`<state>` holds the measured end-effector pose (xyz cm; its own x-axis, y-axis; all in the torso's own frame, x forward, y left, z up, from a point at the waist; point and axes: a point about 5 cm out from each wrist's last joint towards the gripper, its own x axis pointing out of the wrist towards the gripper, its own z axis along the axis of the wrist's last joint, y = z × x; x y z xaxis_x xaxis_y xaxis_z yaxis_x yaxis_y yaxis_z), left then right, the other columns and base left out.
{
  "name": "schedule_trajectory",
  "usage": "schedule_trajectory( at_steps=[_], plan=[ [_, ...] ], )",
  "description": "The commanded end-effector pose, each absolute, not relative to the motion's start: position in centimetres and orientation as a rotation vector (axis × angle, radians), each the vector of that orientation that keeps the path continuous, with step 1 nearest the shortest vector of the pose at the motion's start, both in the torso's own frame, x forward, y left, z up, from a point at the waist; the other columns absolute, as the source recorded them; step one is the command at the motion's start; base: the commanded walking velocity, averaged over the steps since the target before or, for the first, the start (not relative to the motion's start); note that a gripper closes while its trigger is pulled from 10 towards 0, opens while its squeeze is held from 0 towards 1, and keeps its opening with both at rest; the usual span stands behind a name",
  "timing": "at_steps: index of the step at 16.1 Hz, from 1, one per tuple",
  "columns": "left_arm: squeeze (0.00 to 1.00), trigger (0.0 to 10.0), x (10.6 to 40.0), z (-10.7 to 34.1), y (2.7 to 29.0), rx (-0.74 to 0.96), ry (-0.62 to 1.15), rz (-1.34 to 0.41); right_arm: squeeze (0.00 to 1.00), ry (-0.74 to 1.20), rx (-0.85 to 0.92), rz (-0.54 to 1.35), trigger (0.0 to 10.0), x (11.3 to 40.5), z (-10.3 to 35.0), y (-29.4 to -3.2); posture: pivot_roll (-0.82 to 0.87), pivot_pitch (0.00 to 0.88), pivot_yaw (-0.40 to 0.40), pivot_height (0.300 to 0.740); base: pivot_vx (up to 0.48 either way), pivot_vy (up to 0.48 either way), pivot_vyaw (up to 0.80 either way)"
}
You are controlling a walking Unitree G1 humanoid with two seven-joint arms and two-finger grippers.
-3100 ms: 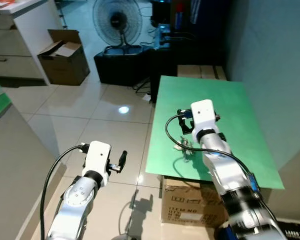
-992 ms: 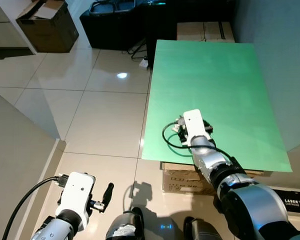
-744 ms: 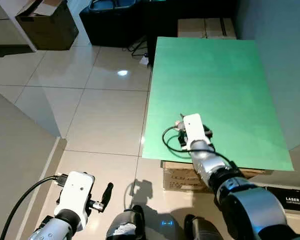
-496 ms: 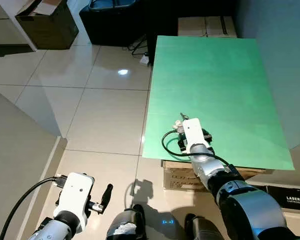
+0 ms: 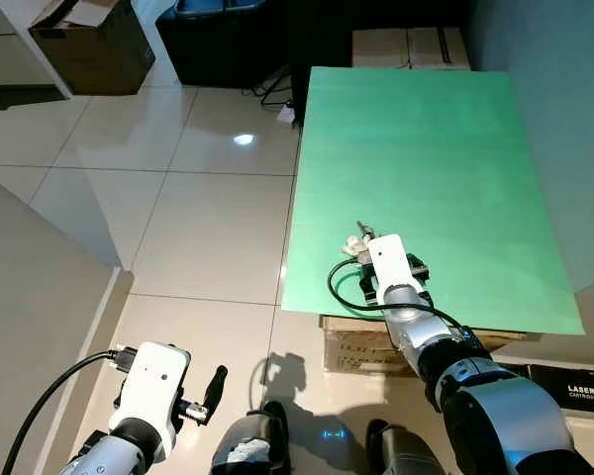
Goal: Hang keys on a hook
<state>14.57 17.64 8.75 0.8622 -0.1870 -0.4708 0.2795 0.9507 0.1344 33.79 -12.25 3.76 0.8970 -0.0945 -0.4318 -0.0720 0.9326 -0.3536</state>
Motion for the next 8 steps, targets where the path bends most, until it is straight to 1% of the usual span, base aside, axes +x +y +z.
schedule_trajectory(
  at_steps=[1, 7, 8],
  plan=[
    [0.00, 10.0, 14.25, 8.75, 17.78, 0.215, 0.487, -0.246, 1.00, 0.511, -0.376, -0.005, 10.0, 32.78, 2.47, -12.16, 0.15, 0.273, 0.113, 0.740, 0.000, 0.000, 0.00],
    [0.00, 10.0, 13.53, 8.68, 17.75, 0.209, 0.496, -0.246, 1.00, 0.521, -0.388, 0.007, 10.0, 32.33, 1.99, -11.85, 0.15, 0.282, 0.110, 0.740, 0.000, 0.000, 0.00],
    [0.00, 10.0, 13.54, 8.68, 17.69, 0.205, 0.496, -0.246, 0.88, 0.521, -0.389, 0.000, 10.0, 32.30, 1.95, -11.98, 0.14, 0.281, 0.110, 0.740, 0.000, 0.000, 0.00]
  ],
)
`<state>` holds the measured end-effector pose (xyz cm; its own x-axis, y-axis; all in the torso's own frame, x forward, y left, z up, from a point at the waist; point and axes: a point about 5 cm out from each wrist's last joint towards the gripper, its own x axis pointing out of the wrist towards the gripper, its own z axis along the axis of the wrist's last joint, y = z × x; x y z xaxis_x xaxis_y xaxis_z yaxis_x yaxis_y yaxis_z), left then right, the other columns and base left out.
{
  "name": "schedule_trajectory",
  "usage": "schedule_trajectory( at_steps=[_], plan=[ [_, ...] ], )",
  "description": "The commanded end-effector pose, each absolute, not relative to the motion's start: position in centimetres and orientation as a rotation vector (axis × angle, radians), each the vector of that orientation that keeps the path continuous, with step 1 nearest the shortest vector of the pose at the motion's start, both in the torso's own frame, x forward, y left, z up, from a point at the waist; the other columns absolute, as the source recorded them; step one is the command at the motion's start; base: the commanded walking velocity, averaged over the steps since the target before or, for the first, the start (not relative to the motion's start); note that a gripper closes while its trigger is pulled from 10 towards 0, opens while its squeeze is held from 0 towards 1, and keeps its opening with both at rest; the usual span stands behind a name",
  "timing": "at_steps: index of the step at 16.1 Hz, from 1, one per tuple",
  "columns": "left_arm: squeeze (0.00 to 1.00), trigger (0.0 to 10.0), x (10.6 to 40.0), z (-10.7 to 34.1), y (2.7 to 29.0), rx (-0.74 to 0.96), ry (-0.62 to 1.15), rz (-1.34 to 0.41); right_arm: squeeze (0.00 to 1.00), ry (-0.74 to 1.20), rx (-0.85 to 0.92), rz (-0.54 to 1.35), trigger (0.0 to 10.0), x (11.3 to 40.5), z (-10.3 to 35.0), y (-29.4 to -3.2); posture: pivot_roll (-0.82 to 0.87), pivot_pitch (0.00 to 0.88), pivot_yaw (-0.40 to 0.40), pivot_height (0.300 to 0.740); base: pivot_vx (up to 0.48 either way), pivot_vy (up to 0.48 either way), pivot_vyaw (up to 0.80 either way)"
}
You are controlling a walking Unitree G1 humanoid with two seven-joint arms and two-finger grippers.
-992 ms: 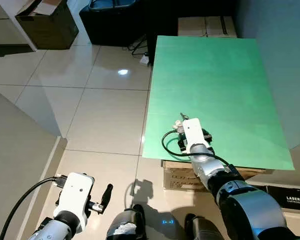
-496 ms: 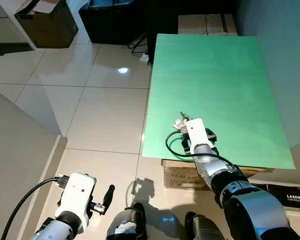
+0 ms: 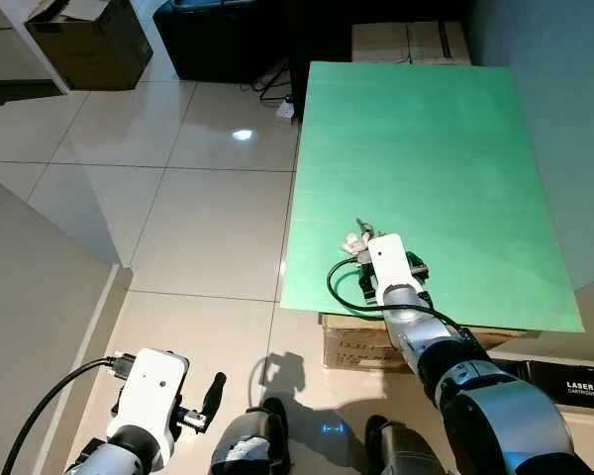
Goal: Hang keys on a hook
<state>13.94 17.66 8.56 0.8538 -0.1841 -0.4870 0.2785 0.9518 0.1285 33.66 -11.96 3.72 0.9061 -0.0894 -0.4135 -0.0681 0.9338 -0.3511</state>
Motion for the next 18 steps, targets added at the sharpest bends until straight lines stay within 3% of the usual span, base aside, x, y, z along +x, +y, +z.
schedule_trajectory(
  at_steps=[1, 18],
  plan=[
    [0.00, 10.0, 13.62, 8.69, 17.64, 0.203, 0.495, -0.246, 0.00, 0.520, -0.389, -0.007, 0.0, 32.30, 1.96, -12.12, 0.14, 0.281, 0.110, 0.740, 0.000, 0.000, 0.00],
    [0.00, 10.0, 14.50, 8.51, 17.25, 0.200, 0.481, -0.240, 0.00, 0.487, -0.394, 0.008, 0.0, 32.52, 2.31, -11.55, 0.12, 0.281, 0.100, 0.740, 0.000, 0.000, 0.00]
  ],
)
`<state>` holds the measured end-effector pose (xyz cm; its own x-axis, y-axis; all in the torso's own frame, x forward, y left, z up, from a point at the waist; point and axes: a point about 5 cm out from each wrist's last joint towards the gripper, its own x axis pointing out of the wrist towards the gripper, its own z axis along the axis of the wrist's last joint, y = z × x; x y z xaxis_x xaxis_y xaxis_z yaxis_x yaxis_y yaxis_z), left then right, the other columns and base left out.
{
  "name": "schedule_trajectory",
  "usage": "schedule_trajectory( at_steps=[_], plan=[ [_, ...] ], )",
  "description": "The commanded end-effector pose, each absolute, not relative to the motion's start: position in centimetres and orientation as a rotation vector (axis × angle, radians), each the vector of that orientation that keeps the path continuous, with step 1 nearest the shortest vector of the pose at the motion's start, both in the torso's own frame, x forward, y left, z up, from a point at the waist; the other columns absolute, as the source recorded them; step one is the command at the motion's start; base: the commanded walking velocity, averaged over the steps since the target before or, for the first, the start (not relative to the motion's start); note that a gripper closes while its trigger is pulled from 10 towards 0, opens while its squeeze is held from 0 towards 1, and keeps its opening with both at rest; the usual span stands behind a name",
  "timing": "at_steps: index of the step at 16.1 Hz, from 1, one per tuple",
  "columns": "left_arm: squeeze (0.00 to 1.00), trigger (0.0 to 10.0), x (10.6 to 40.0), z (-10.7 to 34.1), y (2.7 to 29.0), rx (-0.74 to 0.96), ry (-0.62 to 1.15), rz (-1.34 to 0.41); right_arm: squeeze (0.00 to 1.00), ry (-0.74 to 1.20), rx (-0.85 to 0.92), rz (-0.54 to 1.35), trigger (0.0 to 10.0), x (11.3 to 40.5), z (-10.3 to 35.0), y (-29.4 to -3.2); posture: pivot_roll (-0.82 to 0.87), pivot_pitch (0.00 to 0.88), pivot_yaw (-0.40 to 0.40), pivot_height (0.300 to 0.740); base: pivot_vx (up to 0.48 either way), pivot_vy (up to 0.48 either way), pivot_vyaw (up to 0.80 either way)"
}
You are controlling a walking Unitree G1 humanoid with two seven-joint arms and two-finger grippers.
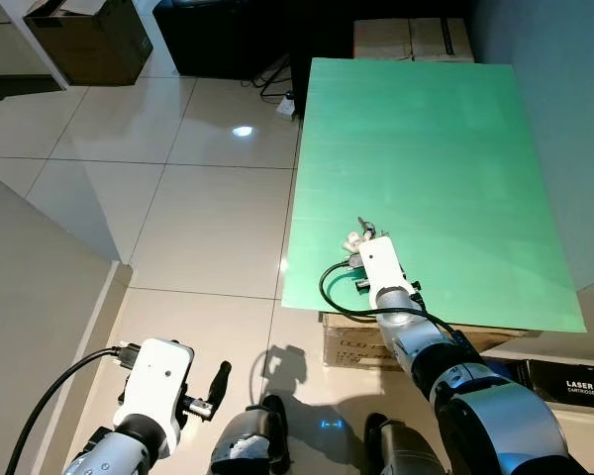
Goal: Hang keys on a hook
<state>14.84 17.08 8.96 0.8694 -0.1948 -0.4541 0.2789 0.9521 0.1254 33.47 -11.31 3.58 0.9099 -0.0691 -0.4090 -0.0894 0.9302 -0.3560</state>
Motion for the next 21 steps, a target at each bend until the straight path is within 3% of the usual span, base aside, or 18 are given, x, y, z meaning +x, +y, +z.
schedule_trajectory(
  at_steps=[1, 10, 15, 21],
  plan=[
    [0.00, 10.0, 14.6, 8.5, 17.2, 0.198, 0.479, -0.240, 0.00, 0.464, -0.393, 0.012, 0.0, 32.9, 2.8, -11.3, 0.12, 0.280, 0.099, 0.740, 0.000, 0.000, 0.00],
    [0.00, 10.0, 15.4, 8.3, 17.0, 0.190, 0.467, -0.241, 0.00, 0.216, -0.367, 0.039, 0.0, 36.2, 8.4, -8.9, 0.10, 0.272, 0.093, 0.740, 0.000, 0.000, 0.00],
    [0.00, 10.0, 16.5, 8.0, 16.7, 0.184, 0.449, -0.238, 0.00, 0.155, -0.348, 0.043, 0.0, 37.3, 10.3, -8.7, 0.08, 0.243, 0.080, 0.740, 0.000, 0.000, 0.00],
    [0.00, 10.0, 19.9, 7.8, 15.7, 0.166, 0.376, -0.223, 0.00, 0.057, -0.325, 0.047, 0.0, 39.3, 14.3, -10.0, 0.03, 0.160, 0.047, 0.740, 0.000, 0.000, 0.00]
  ],
)
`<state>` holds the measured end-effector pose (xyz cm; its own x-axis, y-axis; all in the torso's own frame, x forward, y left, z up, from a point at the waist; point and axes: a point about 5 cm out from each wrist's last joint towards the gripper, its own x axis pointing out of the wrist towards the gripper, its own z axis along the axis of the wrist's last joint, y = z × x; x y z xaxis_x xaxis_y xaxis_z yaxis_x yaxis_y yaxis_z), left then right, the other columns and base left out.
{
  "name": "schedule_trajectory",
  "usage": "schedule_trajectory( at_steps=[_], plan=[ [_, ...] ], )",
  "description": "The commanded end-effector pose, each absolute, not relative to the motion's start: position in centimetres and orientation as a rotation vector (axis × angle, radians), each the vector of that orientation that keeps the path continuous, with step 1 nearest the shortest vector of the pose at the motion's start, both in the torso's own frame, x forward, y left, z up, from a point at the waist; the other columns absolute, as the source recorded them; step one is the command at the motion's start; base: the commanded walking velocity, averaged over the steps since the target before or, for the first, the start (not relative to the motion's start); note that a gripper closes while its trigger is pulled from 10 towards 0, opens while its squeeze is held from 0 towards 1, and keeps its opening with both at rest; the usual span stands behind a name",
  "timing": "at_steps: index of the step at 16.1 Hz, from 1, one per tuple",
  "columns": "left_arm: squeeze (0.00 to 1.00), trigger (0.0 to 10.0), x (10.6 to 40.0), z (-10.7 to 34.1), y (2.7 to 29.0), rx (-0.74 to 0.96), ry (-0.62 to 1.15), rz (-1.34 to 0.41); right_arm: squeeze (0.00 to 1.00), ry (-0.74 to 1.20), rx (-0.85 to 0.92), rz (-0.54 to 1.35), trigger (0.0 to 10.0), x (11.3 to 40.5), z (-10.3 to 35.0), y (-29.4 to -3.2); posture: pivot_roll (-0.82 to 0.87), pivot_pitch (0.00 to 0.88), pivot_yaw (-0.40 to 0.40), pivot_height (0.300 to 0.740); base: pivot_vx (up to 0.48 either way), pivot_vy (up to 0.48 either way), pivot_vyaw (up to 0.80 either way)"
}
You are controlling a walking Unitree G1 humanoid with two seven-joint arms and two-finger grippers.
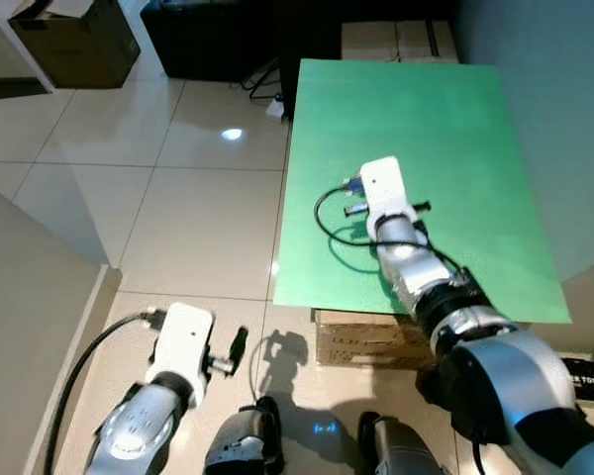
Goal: Hang keys on a hook
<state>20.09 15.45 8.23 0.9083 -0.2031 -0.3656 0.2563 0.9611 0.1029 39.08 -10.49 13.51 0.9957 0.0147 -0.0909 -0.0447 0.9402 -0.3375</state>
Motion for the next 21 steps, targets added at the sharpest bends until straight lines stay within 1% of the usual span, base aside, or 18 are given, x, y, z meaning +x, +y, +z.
schedule_trajectory(
  at_steps=[1, 3, 4, 5, 6, 7, 8, 9, 10, 11, 13, 15, 21],
  plan=[
    [0.00, 10.0, 20.5, 7.8, 15.6, 0.164, 0.362, -0.217, 0.00, 0.035, -0.313, 0.054, 0.0, 39.6, 15.0, -10.1, 0.03, 0.146, 0.042, 0.740, 0.000, 0.000, 0.00],
    [0.00, 10.0, 21.1, 7.7, 15.5, 0.161, 0.346, -0.210, 0.00, 0.005, -0.305, 0.046, 0.0, 39.9, 15.8, -10.6, 0.02, 0.120, 0.032, 0.740, 0.000, 0.000, 0.00],
    [0.00, 10.0, 21.8, 7.7, 15.4, 0.158, 0.328, -0.205, 0.00, 0.034, -0.276, 0.004, 0.0, 40.0, 15.7, -12.1, 0.01, 0.100, 0.029, 0.740, 0.000, 0.000, 0.00],
    [0.00, 10.0, 22.6, 7.7, 15.3, 0.158, 0.313, -0.205, 0.00, 0.068, -0.362, 0.143, 0.0, 38.9, 13.5, -10.5, 0.00, 0.069, 0.027, 0.740, 0.000, 0.000, 0.00],
    [0.00, 10.0, 23.1, 7.8, 15.2, 0.158, 0.302, -0.205, 0.00, 0.054, -0.426, 0.217, 0.0, 38.1, 12.3, -9.5, 0.00, 0.057, 0.021, 0.740, 0.000, 0.000, 0.00],
    [0.00, 10.0, 23.7, 8.0, 15.1, 0.160, 0.286, -0.202, 0.00, 0.086, -0.394, 0.096, 0.0, 38.2, 11.9, -12.0, 0.00, 0.045, 0.016, 0.740, 0.000, 0.000, 0.00],
    [0.00, 10.0, 24.2, 8.1, 15.2, 0.158, 0.274, -0.195, 0.00, 0.161, -0.291, -0.067, 0.0, 38.4, 11.7, -15.2, 0.00, 0.038, 0.015, 0.740, 0.000, 0.000, 0.00],
    [0.00, 10.0, 24.8, 8.1, 15.3, 0.155, 0.270, -0.190, 0.00, 0.192, -0.309, -0.004, 0.0, 37.7, 10.3, -14.3, -0.02, 0.024, 0.027, 0.740, 0.000, 0.000, 0.00],
    [0.00, 10.0, 24.9, 8.0, 15.3, 0.155, 0.271, -0.191, 0.00, 0.175, -0.347, 0.080, 0.0, 37.3, 9.8, -12.7, -0.03, 0.022, 0.029, 0.740, 0.000, 0.000, 0.00],
    [0.00, 10.0, 24.9, 7.8, 14.9, 0.154, 0.271, -0.209, 0.00, 0.134, -0.421, 0.222, 0.0, 36.3, 8.9, -10.0, -0.03, 0.021, 0.030, 0.740, 0.000, 0.000, 0.00],
    [0.00, 10.0, 25.0, 7.3, 14.5, 0.164, 0.272, -0.220, 0.00, 0.168, -0.368, 0.137, 0.0, 36.2, 8.5, -11.6, -0.03, 0.012, 0.035, 0.740, 0.000, 0.000, 0.00],
    [0.00, 10.0, 25.0, 7.3, 14.7, 0.170, 0.273, -0.209, 0.00, 0.174, -0.350, 0.091, 0.0, 36.4, 8.7, -12.3, -0.03, 0.010, 0.037, 0.740, 0.000, 0.000, 0.00],
    [0.00, 10.0, 25.7, 6.7, 15.8, 0.170, 0.289, -0.175, 0.00, 0.158, -0.358, 0.098, 0.0, 35.6, 8.1, -12.4, -0.04, 0.000, 0.050, 0.740, 0.000, 0.000, 0.00]
  ],
)
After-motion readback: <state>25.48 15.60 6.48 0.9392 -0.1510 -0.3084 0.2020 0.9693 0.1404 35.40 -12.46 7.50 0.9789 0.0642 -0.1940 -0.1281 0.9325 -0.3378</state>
